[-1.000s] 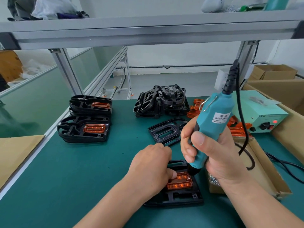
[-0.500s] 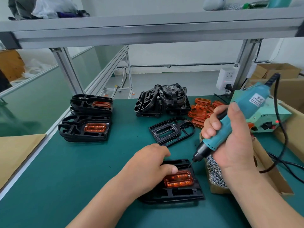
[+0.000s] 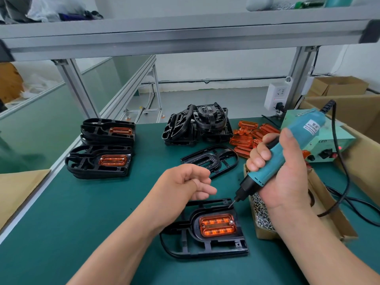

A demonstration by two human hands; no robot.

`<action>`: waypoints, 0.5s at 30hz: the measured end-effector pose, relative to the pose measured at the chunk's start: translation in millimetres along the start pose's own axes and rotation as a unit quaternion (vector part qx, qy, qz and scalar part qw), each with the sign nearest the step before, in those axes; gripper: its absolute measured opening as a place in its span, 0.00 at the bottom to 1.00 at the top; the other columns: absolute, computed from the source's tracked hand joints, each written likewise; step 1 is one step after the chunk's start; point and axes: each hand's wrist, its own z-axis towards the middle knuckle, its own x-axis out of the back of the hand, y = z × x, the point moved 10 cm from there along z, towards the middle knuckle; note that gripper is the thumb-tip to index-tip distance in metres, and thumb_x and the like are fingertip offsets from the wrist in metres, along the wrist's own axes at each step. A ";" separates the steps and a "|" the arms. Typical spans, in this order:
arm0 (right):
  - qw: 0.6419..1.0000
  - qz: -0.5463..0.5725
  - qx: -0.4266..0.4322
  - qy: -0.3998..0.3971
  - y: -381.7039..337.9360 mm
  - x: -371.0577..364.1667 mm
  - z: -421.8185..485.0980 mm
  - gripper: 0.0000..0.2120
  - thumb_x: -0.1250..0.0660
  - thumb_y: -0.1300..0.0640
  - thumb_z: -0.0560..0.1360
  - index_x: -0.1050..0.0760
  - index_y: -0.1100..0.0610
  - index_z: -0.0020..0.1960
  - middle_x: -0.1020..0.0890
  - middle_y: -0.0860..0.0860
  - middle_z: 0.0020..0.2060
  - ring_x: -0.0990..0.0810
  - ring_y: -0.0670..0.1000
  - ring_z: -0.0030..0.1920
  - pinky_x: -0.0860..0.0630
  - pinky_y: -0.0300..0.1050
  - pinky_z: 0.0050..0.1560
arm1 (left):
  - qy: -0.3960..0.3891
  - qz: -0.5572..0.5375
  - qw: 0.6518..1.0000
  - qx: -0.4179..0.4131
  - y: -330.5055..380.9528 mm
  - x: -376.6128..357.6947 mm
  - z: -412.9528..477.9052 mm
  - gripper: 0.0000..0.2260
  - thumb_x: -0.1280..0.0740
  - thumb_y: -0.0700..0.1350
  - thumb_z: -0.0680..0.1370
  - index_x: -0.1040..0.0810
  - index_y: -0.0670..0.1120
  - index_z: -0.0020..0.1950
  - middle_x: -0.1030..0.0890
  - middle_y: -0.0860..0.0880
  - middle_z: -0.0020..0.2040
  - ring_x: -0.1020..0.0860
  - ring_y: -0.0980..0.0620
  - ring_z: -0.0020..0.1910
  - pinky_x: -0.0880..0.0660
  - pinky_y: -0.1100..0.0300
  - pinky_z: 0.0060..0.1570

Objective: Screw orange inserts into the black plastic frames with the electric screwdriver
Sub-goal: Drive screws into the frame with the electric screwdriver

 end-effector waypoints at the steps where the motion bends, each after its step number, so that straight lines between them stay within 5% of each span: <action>1: 1.000 0.003 0.001 0.002 -0.2 0.4 0.0 0.15 0.35 0.44 0.84 0.23 0.54 0.46 0.28 0.48 0.32 0.29 0.47 0.31 0.29 0.40 0.33 | -0.004 0.005 1.000 0.007 -1.3 -0.8 -0.2 0.14 0.40 0.33 0.84 0.17 0.46 0.59 0.12 0.49 0.51 0.13 0.51 0.53 0.18 0.62 0.53; 5: 1.000 0.009 0.003 0.001 -0.7 0.2 0.1 0.15 0.36 0.44 0.84 0.22 0.53 0.46 0.28 0.48 0.32 0.29 0.47 0.31 0.29 0.40 0.33 | -0.022 0.018 0.999 0.033 -5.7 -3.7 -1.6 0.06 0.34 0.38 0.84 0.19 0.45 0.58 0.11 0.50 0.50 0.13 0.53 0.53 0.18 0.61 0.58; 9: 1.000 0.024 0.002 -0.006 -0.8 -1.4 -0.3 0.15 0.34 0.44 0.83 0.22 0.54 0.46 0.28 0.48 0.32 0.29 0.47 0.31 0.29 0.41 0.33 | -0.037 0.035 0.998 0.024 -0.8 -9.3 -4.8 0.04 0.30 0.38 0.82 0.16 0.44 0.52 0.11 0.46 0.45 0.12 0.51 0.49 0.17 0.62 0.49; 12: 1.000 0.029 0.006 0.001 -2.5 -0.7 -0.7 0.15 0.34 0.43 0.83 0.22 0.54 0.46 0.29 0.48 0.32 0.29 0.47 0.31 0.29 0.41 0.34 | -0.039 0.095 0.995 0.006 3.0 -13.5 -7.2 0.07 0.28 0.41 0.80 0.13 0.52 0.48 0.13 0.47 0.39 0.13 0.52 0.42 0.19 0.64 0.40; 15: 0.999 0.040 0.015 0.014 -6.3 0.9 -1.1 0.16 0.34 0.42 0.83 0.22 0.54 0.46 0.29 0.48 0.33 0.30 0.47 0.31 0.29 0.41 0.34 | -0.046 0.143 0.989 -0.007 2.3 -17.9 -8.7 0.10 0.28 0.43 0.81 0.12 0.59 0.52 0.13 0.51 0.39 0.15 0.57 0.43 0.22 0.67 0.42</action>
